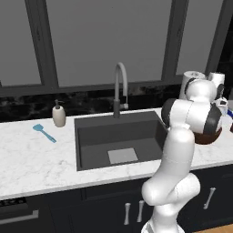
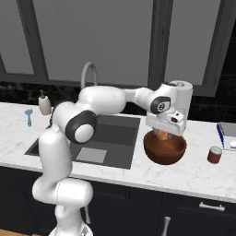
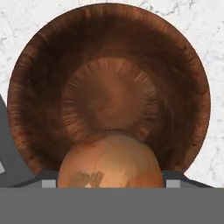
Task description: Pick the onion from the sink and place it in the bowl. Then pick the bowl and place it in the microwave. Then close the microwave door and press the start button.
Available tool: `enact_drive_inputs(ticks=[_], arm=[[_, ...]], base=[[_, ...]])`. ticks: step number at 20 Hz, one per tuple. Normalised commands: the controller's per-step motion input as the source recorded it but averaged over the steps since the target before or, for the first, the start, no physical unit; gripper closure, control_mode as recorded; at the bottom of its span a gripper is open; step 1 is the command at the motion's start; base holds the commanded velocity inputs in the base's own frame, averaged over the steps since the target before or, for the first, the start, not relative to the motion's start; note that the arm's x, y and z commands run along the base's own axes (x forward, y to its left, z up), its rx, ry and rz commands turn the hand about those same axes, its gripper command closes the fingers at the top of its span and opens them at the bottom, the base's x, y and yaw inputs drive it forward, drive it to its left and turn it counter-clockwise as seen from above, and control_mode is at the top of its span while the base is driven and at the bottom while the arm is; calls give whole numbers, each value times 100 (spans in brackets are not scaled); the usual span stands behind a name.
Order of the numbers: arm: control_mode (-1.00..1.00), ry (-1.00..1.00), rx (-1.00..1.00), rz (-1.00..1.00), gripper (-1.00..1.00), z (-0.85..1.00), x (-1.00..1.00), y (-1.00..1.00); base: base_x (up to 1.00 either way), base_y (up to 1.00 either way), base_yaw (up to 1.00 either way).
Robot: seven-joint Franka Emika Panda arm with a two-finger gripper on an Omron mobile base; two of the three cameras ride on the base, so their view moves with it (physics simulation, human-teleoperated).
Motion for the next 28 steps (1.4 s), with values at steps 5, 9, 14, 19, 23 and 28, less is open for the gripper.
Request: enact_drive_inputs(ticks=[5, 9, 14, 19, 23, 28], arm=[[-100, 0, 8, 0, 100, -47, 19, -25], [-100, 1, 1, 0, 100, -51, 27, -4], [-100, 0, 0, 0, 100, -43, 21, 1], [-100, 0, 0, 0, 100, -48, 26, 8], [-100, 1, 0, 0, -100, -31, 9, 10], [-100, 2, 0, 0, -100, -2, -7, 6]], base=[[0, 0, 0], [0, 0, 0], [0, 0, 0], [0, 0, 0], [0, 0, 0], [0, 0, 0]])
